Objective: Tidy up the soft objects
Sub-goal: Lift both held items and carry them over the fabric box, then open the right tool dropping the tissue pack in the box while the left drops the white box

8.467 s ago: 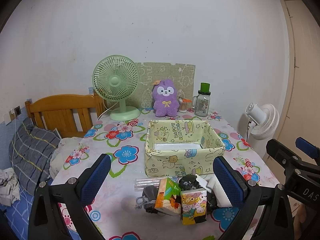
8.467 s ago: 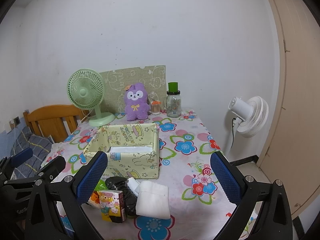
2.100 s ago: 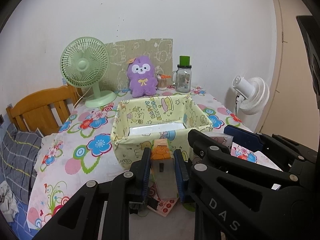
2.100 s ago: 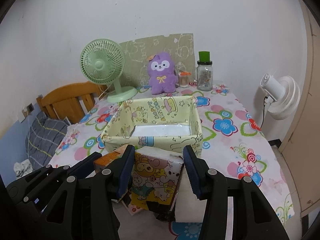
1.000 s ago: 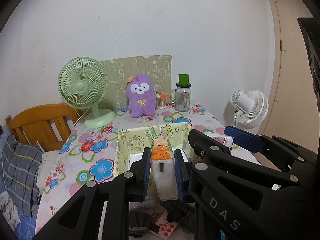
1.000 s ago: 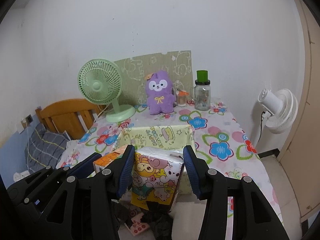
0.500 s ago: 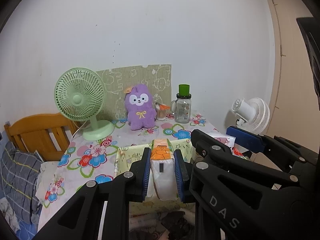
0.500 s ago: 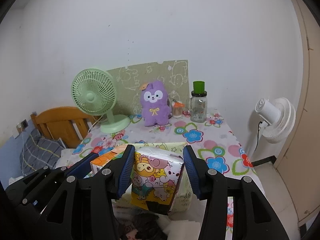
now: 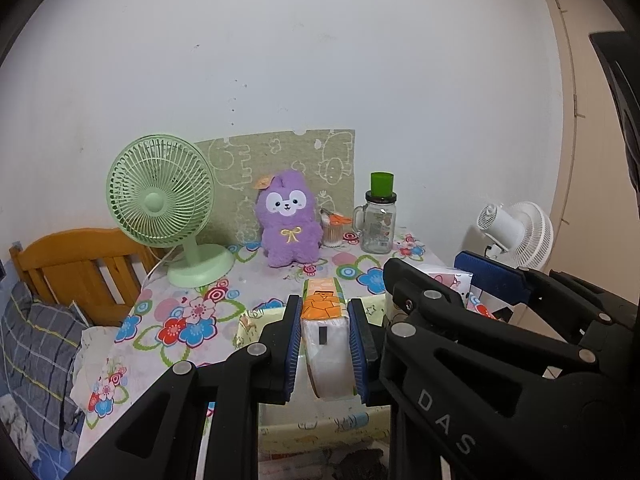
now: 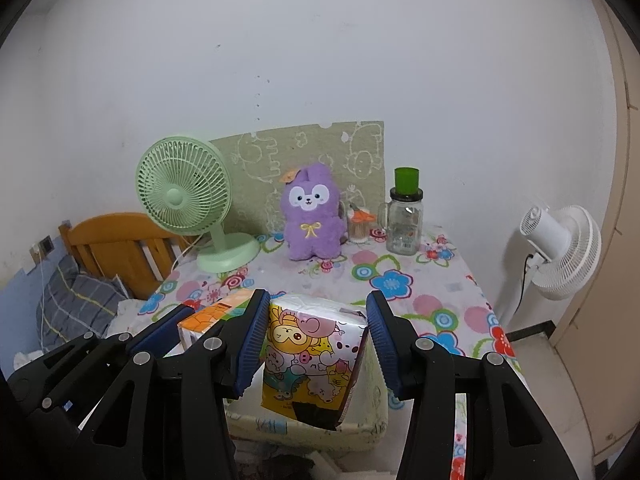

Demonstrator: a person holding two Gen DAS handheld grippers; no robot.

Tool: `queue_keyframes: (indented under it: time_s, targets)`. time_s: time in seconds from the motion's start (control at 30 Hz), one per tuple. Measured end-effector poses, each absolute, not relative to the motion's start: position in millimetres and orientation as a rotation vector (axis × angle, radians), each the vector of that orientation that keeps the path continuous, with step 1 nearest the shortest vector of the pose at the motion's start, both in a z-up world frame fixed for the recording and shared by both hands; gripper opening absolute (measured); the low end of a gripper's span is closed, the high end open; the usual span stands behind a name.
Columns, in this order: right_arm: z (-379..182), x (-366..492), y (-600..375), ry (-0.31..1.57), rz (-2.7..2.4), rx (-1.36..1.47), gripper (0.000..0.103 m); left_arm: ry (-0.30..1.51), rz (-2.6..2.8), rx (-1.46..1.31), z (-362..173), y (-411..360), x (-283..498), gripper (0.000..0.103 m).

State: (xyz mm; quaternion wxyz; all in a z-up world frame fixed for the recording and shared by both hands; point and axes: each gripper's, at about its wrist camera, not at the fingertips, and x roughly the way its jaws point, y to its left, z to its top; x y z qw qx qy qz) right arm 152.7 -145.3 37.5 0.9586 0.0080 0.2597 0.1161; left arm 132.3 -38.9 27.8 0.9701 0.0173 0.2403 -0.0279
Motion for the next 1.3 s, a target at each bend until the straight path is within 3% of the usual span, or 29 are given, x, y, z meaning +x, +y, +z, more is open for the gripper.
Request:
queue_keyframes:
  time_s: [1.13, 1.3]
  targets:
    - [-27, 241, -121, 0.692, 0.225, -0.016, 0.054, 0.658, -0.031, -0.027, -37, -13, 215, 0.022]
    - [-38, 250, -118, 0.718, 0.235, -0.016, 0.054, 0.677, -0.016, -0.027, -44, -12, 221, 0.034]
